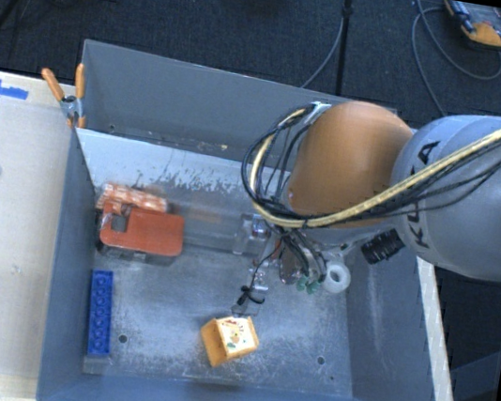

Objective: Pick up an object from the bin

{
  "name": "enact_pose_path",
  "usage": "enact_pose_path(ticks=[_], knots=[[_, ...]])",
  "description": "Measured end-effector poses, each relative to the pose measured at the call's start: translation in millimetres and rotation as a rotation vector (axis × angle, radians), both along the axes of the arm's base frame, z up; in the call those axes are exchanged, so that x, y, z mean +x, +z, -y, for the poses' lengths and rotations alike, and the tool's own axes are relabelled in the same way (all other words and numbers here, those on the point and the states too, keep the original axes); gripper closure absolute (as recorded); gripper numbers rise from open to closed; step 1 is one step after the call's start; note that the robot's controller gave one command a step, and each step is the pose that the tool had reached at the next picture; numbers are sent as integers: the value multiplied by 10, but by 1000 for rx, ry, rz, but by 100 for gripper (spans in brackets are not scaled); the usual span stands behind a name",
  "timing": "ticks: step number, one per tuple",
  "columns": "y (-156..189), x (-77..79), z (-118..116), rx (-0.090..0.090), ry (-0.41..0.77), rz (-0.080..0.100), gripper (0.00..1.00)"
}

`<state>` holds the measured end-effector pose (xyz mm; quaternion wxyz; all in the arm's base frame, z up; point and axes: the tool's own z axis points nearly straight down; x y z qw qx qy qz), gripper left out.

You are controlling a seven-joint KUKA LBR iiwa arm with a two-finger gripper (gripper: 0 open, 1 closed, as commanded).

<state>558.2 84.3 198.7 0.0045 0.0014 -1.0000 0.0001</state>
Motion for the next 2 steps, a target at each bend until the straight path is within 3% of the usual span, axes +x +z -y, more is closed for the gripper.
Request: enact_pose_path(ticks=[1, 2], knots=[[43, 15, 4, 1, -2, 7, 0], [-86, -101, 130, 2, 68, 13, 0]])
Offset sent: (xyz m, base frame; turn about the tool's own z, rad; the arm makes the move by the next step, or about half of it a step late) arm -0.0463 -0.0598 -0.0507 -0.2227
